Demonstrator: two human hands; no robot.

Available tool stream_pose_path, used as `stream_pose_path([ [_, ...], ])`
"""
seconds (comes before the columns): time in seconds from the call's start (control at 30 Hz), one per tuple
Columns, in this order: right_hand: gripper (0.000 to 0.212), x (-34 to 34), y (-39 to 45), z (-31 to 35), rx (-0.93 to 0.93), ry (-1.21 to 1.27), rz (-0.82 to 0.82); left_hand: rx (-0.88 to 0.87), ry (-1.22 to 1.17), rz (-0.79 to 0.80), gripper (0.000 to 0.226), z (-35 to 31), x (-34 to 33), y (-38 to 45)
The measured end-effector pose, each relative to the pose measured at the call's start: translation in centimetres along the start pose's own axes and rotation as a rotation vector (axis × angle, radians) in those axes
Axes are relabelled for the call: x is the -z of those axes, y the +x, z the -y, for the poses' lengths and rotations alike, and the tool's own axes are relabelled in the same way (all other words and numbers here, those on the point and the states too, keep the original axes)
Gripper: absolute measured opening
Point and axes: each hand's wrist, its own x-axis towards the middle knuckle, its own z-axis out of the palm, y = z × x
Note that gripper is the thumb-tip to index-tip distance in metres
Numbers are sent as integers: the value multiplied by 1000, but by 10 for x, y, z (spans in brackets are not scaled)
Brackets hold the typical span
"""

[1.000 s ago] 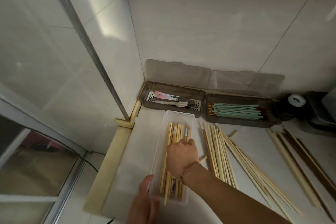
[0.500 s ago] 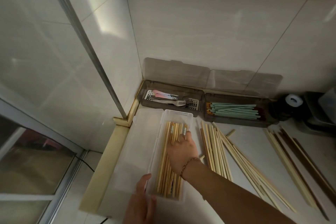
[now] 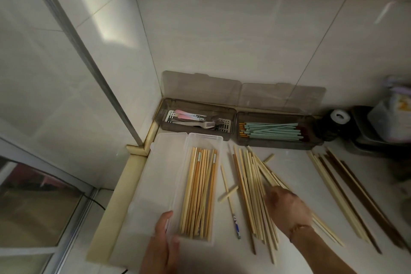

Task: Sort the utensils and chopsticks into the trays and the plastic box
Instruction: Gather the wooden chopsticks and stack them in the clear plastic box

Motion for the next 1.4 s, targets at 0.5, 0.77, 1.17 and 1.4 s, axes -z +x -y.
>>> stream_pose_path([
  [0.5, 14, 41, 0, 36, 79, 451, -60, -29, 14, 18, 55, 5, 0, -5],
  [0.77, 20, 59, -17, 135, 574, 519, 27, -58, 0, 22, 64, 10, -1, -3],
  [1.17, 15, -16, -4, 193, 609, -346, 261, -51, -3, 43, 50, 4, 2, -1],
  [1.4, 24, -12, -1, 174, 834, -326, 241, -37, 5, 37, 70, 2, 2, 1],
])
